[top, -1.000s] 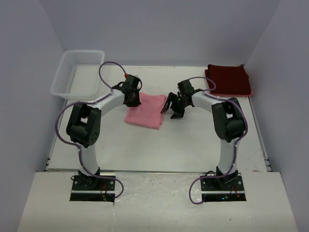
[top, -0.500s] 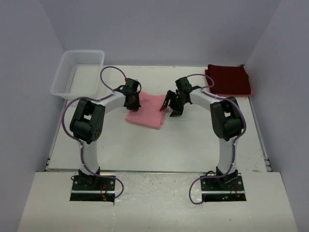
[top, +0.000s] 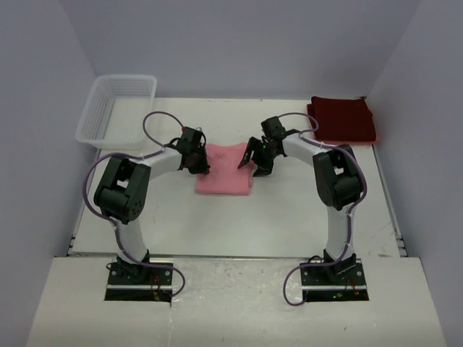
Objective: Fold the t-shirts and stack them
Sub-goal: Smooth out wrinkles on the folded tshirt
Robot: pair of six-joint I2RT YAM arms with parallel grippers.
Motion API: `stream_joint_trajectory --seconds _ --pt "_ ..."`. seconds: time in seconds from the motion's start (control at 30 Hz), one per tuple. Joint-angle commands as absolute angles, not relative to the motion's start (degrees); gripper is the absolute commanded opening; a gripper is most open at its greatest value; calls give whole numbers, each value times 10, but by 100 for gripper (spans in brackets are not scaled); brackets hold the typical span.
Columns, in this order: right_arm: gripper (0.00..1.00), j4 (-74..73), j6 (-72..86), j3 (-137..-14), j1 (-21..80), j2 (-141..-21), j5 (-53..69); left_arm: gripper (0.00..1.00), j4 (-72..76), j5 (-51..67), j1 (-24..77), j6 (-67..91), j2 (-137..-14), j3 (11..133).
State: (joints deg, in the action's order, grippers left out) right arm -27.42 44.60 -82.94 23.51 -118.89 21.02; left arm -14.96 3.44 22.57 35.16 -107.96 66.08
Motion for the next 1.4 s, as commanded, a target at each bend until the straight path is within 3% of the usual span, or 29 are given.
stream_joint_trajectory --seconds 0.0,0.47,0.77,1.0,1.2,1.37 --pt "71 -272 455 -842 241 -1201 230 0 -169 59 225 371 -1065 627" --pt "67 -231 470 -838 245 -1225 314 0 -152 85 225 374 -1044 607" --pt "57 -250 443 -831 252 -1236 329 0 -150 93 224 367 -1035 605" --pt "32 -243 444 -823 253 -1228 317 0 -142 107 225 368 -1042 602" --pt "3 -279 426 -859 253 -1223 276 0 -141 103 225 363 -1046 602" --pt "0 -322 387 -889 253 -1225 227 0 -133 104 225 359 -1056 602"
